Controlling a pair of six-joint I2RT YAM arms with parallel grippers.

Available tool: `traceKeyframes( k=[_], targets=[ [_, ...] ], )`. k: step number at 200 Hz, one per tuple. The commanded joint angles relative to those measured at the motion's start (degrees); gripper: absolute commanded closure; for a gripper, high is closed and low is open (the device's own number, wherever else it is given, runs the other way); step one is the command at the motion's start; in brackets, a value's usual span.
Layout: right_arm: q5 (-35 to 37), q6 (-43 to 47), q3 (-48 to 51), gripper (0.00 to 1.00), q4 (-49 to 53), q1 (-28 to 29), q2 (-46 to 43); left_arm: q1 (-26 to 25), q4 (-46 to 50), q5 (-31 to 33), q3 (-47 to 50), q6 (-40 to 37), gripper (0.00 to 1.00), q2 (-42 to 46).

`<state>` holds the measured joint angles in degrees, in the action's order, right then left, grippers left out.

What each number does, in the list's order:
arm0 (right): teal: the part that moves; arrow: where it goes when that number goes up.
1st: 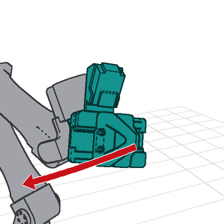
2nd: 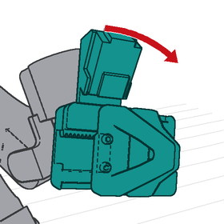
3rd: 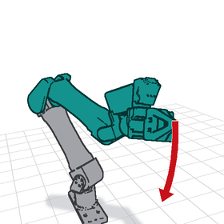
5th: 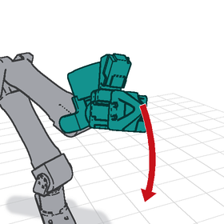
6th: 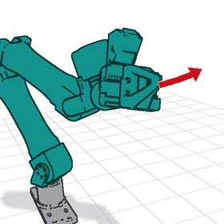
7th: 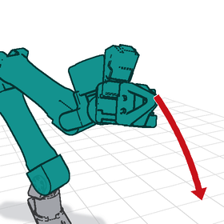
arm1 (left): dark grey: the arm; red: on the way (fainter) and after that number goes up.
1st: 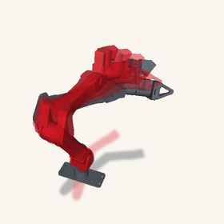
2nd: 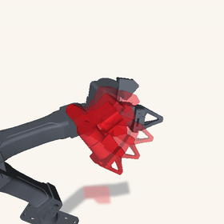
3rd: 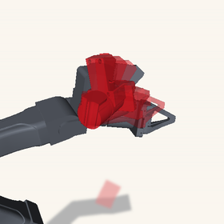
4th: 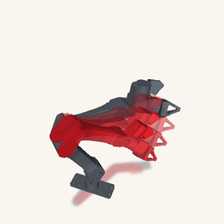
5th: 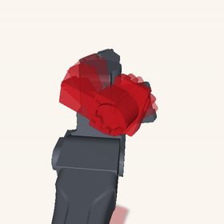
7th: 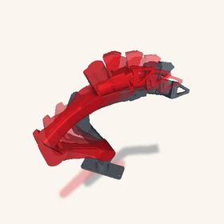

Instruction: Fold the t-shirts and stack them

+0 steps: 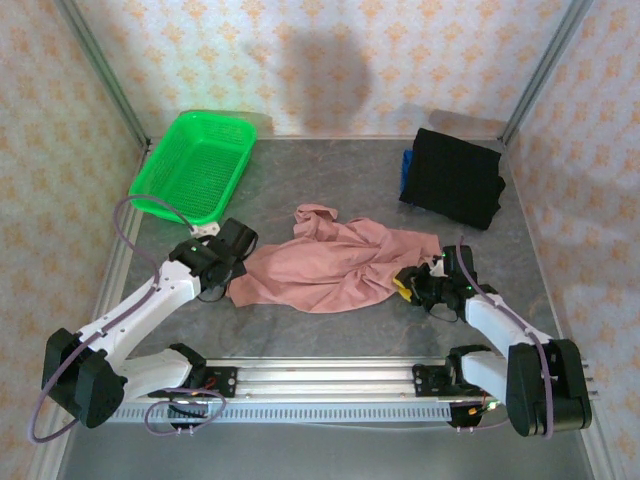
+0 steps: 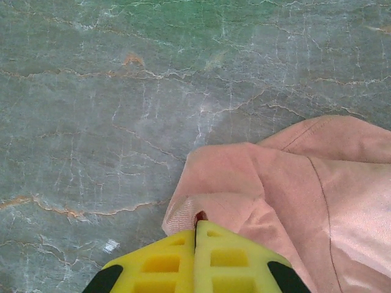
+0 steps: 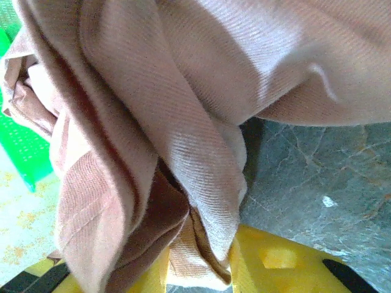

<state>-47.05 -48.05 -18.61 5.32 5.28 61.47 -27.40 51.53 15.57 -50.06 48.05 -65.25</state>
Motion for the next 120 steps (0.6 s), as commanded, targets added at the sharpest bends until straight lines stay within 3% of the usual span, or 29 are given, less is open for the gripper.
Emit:
traceKeyframes(
  k=[1,60,99,120],
  targets=[
    [-0.85,-0.55,0.02,0.71,-1.08,0.52,0.23,-0.58,-0.19,1.28,0.79,1.23,1.00,0.92],
    [-1.91,1.24,-3.37,0.89,5.61,0.52,-0.57,-0.61,0.21,1.67,1.19,1.52,1.00,1.42],
    [-1.97,7.15,-8.69,0.89,17.67,0.36,-2.45,-0.56,0.83,2.29,1.53,1.98,1.00,2.63],
    [-2.87,10.33,-10.87,0.82,22.67,0.19,-1.20,-0.55,0.88,2.38,1.85,2.16,1.00,2.85]
  ],
)
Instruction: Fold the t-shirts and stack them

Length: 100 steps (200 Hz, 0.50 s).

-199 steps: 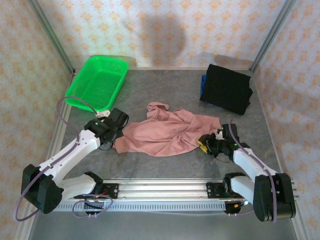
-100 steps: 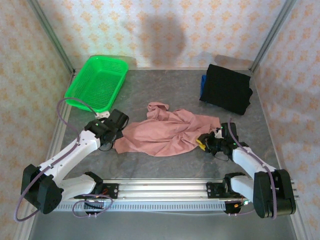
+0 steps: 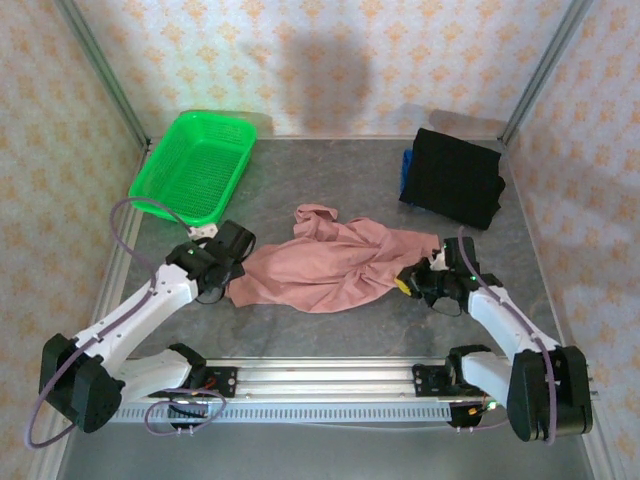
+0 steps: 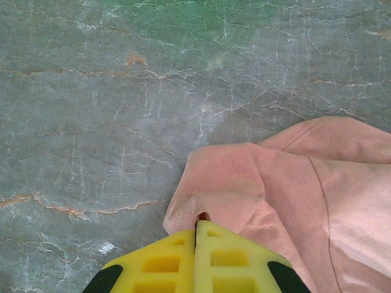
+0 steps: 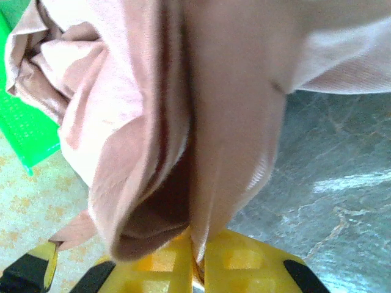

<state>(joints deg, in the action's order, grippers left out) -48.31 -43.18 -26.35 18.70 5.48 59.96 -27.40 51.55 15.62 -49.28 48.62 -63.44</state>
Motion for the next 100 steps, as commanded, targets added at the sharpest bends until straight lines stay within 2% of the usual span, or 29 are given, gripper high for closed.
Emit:
traceKeyframes(
  k=[1,35,64,100],
  targets=[
    [-1.65,5.64,-3.25,0.82,9.54,-0.01,0.45,-0.60,0.84,2.37,1.09,1.62,1.00,1.08],
    [-3.39,8.44,-4.79,0.79,12.42,-0.03,5.10,-0.56,0.14,1.99,1.77,2.00,1.00,1.13],
    [-4.51,5.57,-3.50,0.79,8.74,0.02,4.98,-0.61,-0.27,1.86,2.01,2.10,1.00,1.20],
    [-4.84,7.00,-3.97,0.73,12.38,0.06,4.53,-0.62,0.00,1.83,2.52,2.49,1.00,1.95]
  ],
)
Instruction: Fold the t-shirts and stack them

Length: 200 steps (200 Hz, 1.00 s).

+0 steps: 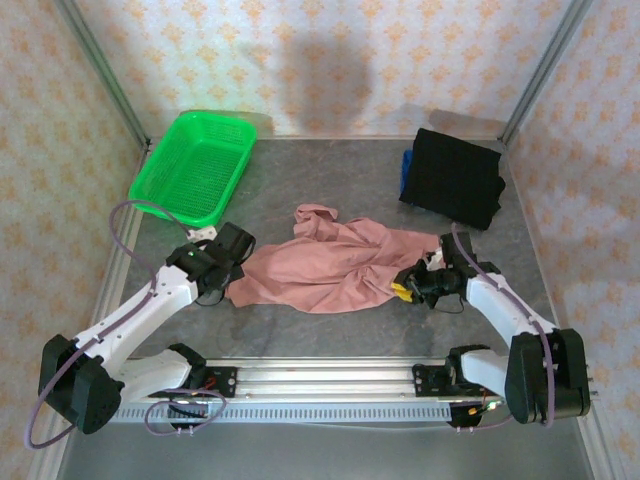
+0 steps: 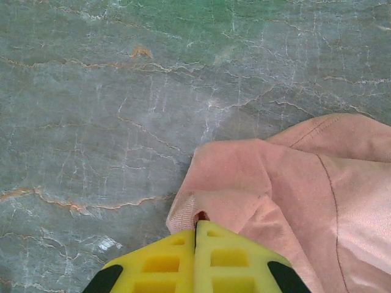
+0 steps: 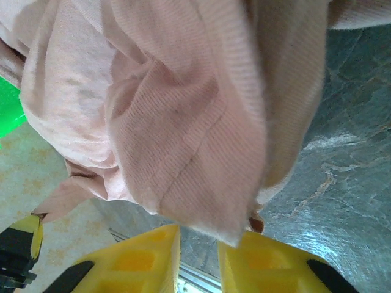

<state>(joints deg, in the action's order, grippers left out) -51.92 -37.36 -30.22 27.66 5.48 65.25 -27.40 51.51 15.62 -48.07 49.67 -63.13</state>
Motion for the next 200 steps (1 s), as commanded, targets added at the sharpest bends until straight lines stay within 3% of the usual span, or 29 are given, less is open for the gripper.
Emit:
traceKeyframes(
  k=[1,43,105,171,200],
  targets=[
    [-1.24,1.26,-0.10,0.72,3.53,0.06,-0.84,-0.63,0.06,1.85,1.36,1.46,1.00,1.67],
    [-1.08,1.27,-0.22,0.66,6.44,0.49,-1.88,-0.55,0.57,1.88,2.00,2.05,1.00,2.75],
    [0.42,-2.46,1.65,0.62,0.44,2.83,-0.93,-0.57,1.14,2.18,2.61,2.46,1.00,3.72],
    [2.38,-2.22,2.45,0.63,-2.75,2.83,1.77,-0.62,1.33,2.24,2.67,2.54,1.00,4.16],
    [3.47,-2.51,1.34,0.68,-3.01,2.87,2.09,-0.56,1.58,2.36,2.46,2.44,1.00,4.24]
  ],
)
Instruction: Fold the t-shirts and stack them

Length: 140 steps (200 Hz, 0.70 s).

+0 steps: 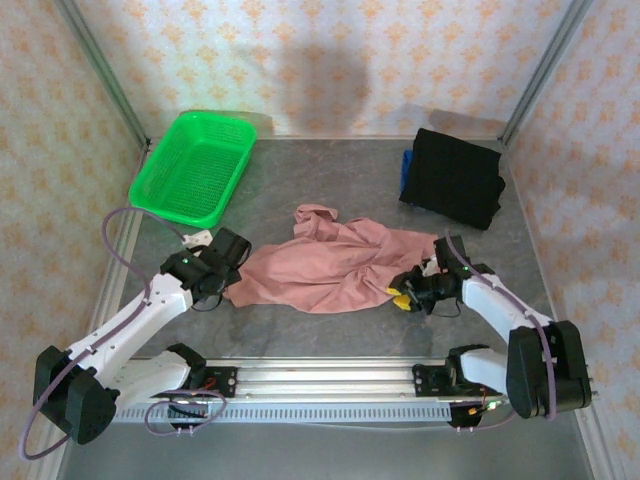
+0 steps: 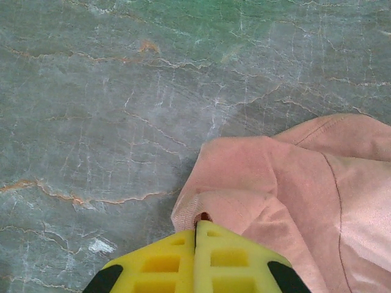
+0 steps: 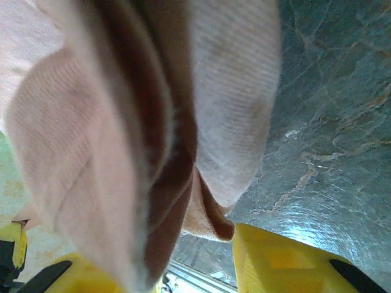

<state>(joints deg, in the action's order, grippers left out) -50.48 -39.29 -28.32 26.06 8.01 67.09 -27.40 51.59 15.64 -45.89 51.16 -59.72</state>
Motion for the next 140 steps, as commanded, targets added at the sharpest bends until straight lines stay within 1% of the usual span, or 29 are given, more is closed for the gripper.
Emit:
traceKeyframes(
  k=[1,34,91,140],
  targets=[
    [2.04,-0.56,-0.63,0.68,-1.35,0.34,0.24,-0.60,1.49,2.36,0.27,0.92,1.00,0.83],
    [2.14,-0.31,-1.13,0.72,-0.78,0.34,0.25,-0.55,1.76,2.63,0.19,0.84,1.00,1.01],
    [2.93,1.49,-3.14,0.79,3.02,0.17,0.15,-0.57,1.41,2.57,0.24,0.67,1.00,0.58],
    [2.64,2.15,-4.26,0.79,4.17,0.14,0.31,-0.56,1.08,2.47,0.41,0.79,1.00,0.57]
  ],
)
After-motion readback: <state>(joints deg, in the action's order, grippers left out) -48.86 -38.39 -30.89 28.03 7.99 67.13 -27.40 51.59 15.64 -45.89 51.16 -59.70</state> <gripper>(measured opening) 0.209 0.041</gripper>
